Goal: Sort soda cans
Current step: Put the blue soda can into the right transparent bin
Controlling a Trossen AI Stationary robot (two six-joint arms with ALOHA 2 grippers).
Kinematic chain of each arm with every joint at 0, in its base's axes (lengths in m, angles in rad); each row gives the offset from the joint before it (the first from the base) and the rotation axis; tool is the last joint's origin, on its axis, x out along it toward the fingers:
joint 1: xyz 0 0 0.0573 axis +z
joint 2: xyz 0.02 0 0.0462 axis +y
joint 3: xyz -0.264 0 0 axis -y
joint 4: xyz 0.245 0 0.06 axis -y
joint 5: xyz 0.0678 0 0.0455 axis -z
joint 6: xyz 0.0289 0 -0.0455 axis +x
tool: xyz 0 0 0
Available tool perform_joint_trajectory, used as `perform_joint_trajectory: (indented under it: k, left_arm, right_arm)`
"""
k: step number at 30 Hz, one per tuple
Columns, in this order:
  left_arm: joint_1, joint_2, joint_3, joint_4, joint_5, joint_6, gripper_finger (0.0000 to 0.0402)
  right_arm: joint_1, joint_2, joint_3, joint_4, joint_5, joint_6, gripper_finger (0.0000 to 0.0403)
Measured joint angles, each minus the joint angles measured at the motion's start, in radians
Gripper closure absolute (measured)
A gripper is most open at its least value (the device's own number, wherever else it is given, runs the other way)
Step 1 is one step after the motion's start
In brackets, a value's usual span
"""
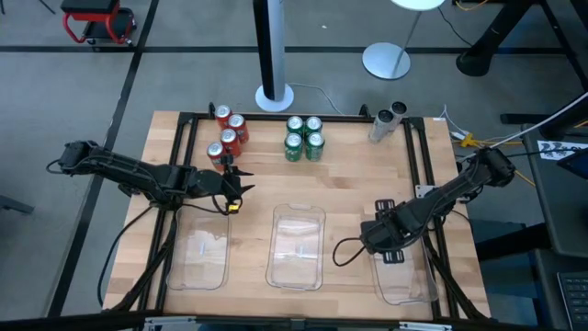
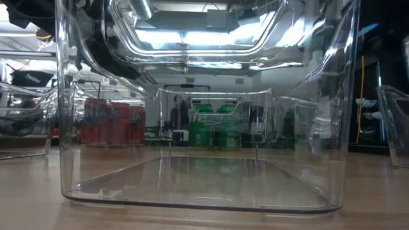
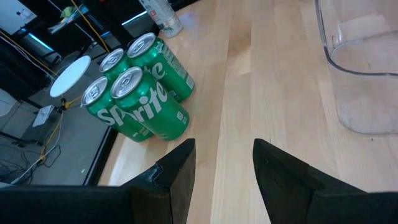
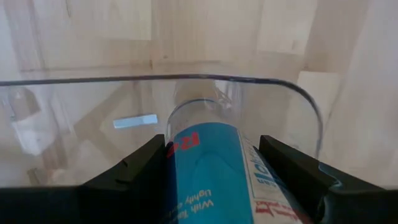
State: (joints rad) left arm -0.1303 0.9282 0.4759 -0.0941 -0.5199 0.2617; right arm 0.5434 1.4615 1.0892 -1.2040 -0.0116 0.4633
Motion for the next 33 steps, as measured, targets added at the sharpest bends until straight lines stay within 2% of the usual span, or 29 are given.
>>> perform_joint_trajectory:
  k: [9,14,21,25,30,33]
  left_arm:
    - [0.000,0.000,0.000,0.001,0.000,0.005,0.0249]
    - [0.000,0.000,0.000,0.001,0.000,0.004,0.0249]
    - [0.000,0.000,0.000,0.001,0.000,0.004,0.0249]
    - [0.000,0.000,0.000,0.000,0.006,-0.004,0.0249]
    - [0.000,0.000,0.000,0.001,0.102,-0.011,0.0249]
    - [0.000,0.000,0.000,0.001,0.110,-0.011,0.0249]
  right_arm:
    - [0.000,0.000,-0.073,0.090,0.055,-0.027,0.0166]
    - [0.000,-0.005,-0.129,0.150,0.047,-0.027,0.0166]
    - [0.000,-0.001,-0.117,0.137,0.053,-0.027,0.0164]
    - [0.000,0.002,-0.107,0.130,0.051,-0.021,0.0145]
    - [0.000,0.002,-0.105,0.134,0.038,-0.016,0.0108]
    - [0.000,0.002,-0.105,0.131,0.033,-0.016,0.0093]
